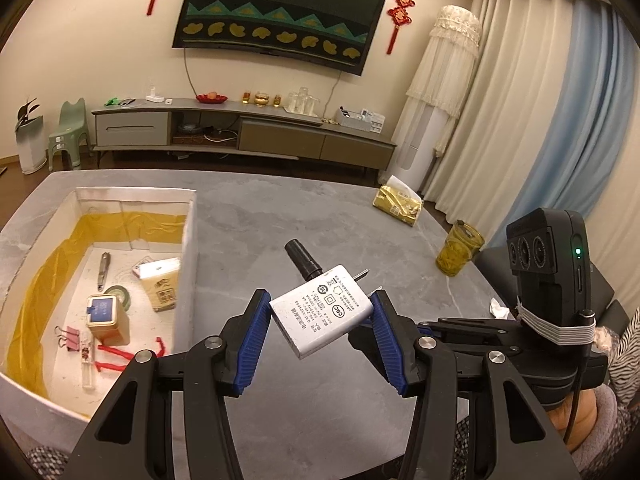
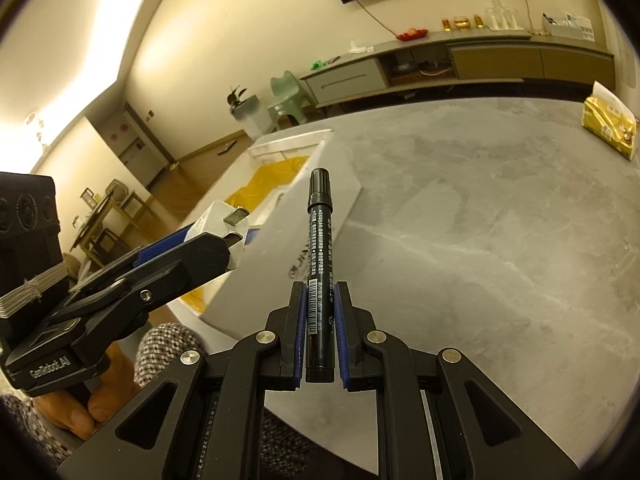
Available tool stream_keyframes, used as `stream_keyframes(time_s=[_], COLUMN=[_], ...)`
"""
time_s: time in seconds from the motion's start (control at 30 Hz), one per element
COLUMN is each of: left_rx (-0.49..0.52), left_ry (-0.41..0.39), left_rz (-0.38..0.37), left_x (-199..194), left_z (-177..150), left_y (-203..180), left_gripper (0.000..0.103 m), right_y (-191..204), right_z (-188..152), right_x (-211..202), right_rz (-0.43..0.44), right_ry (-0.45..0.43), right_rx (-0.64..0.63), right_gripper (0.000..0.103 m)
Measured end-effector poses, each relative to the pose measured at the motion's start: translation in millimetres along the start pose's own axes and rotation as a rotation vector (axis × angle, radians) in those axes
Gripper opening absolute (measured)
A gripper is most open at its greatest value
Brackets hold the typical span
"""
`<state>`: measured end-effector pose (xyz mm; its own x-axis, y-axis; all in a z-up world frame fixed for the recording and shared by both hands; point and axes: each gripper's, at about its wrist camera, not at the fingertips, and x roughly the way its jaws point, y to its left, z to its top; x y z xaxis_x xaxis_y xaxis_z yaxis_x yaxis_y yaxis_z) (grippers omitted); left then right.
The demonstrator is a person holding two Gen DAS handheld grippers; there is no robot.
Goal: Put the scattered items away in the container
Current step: 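Carry the white charger and black marker with both tools over the white box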
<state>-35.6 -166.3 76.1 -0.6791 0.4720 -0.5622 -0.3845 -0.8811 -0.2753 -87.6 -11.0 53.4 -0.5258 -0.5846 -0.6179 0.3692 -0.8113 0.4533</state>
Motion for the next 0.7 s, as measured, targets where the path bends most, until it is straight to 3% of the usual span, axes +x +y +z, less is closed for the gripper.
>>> stream_keyframes(time_s=[0.7], left_rx=[-0.092], left_ry=[-0.077], left_rz=[0.091], left_x=[-54.3], left_z=[-2.6], left_y=[75.7], left_gripper=[0.053], right_y=[79.5], right_z=[14.1], right_x=[11.2], right_rz=[0.043], right_ry=[0.016], right_rx=[-0.128], right_gripper=[0.014])
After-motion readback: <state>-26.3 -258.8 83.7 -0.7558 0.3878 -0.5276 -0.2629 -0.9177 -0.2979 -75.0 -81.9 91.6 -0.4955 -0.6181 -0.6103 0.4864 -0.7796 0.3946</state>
